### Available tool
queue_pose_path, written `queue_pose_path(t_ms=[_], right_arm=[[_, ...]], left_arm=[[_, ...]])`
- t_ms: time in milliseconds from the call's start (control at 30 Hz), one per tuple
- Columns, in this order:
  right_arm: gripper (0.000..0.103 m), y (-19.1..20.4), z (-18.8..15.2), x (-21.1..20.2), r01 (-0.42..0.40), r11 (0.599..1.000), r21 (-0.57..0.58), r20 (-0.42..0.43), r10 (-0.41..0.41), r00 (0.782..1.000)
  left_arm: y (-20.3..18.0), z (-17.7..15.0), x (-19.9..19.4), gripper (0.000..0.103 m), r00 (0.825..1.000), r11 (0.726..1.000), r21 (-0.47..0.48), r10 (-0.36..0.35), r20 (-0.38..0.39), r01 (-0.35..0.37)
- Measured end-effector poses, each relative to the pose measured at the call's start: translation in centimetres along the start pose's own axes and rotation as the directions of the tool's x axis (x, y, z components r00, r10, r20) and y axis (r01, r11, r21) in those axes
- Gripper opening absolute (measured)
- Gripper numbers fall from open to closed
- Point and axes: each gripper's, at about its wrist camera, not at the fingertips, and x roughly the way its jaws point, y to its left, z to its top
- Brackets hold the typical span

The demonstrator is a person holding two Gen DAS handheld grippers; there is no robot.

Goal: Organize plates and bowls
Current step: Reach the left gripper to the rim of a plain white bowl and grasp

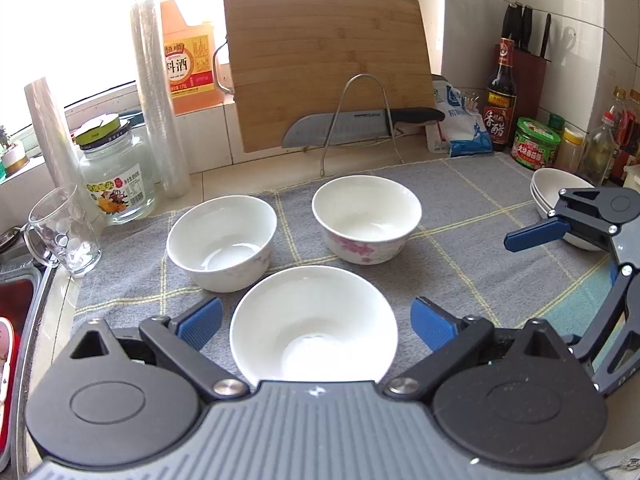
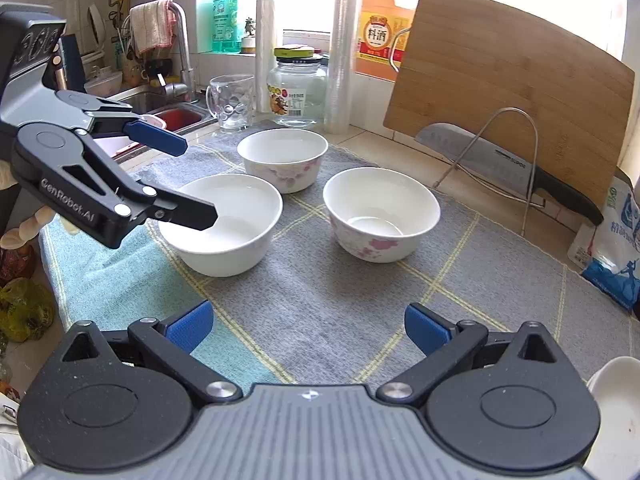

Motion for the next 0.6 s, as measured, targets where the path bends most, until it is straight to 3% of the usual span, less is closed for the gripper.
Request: queue_pose_path(t_ms=[367,533,600], right_arm=[[0.103,3.8,2.5,4.1,-0.026,0.999,-0.037,0.009,0.026,1.000],[0.102,4.7,2.8,5.8,-0.030,0.999,-0.044,-0.004,0.030,1.000],[0.101,5.0,2.9,6.1,-0.024,0.998,-0.052,-0.003,0.024,1.000]], left_arm=[[4.2,-0.3,3.8,0.096,0.993,0.998,0.038,-0.042,-0.111,0.047],[4.4,-0.1,4.7,0.087,0.988,0.995,0.054,-0.080,-0.132,0.088],[4.3,-0.1,5.0,0.078,0.985,0.992,0.069,-0.096,-0.144,0.107]])
